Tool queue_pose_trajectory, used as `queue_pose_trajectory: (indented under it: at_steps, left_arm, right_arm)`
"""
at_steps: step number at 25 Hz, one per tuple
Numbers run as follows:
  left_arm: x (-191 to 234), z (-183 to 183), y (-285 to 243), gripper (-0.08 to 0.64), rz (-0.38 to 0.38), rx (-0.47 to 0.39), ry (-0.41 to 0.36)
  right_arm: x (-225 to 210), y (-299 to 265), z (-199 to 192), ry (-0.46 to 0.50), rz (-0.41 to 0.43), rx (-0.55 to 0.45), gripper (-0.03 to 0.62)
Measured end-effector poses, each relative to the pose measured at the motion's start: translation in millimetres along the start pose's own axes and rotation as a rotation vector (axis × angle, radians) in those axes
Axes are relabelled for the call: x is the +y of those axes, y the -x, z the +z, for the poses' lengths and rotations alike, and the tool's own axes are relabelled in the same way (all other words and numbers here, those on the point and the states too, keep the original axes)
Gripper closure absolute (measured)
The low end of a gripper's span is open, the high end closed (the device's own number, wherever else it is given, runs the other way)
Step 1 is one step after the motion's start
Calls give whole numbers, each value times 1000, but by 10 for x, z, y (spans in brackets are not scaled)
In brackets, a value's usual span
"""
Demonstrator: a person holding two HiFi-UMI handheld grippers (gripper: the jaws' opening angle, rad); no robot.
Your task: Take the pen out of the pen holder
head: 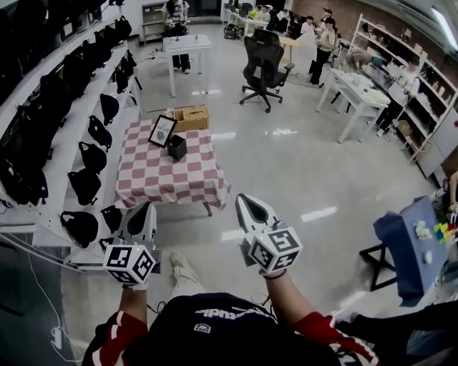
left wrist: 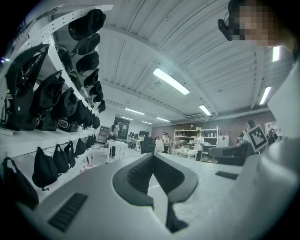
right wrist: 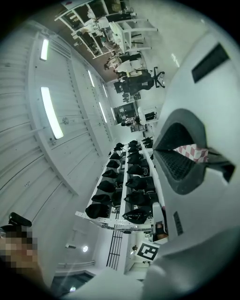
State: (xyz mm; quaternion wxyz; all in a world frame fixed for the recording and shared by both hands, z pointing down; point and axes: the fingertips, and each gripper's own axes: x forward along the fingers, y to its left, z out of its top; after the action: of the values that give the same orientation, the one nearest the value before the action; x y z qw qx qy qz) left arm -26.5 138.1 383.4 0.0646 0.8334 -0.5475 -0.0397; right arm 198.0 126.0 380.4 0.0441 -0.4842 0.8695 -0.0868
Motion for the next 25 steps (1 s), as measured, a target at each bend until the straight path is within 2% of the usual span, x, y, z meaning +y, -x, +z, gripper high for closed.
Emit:
queue_pose_trajectory:
  at_steps: [15, 25]
  left_arm:
    - [386, -40, -352, 557, 33, 7, 30]
    - [893, 12, -860, 557, 53, 16, 27]
  right_arm:
    - [-133, -479, -12, 21, 16, 45, 597]
    - [-266, -1195, 42, 36, 29, 71, 597]
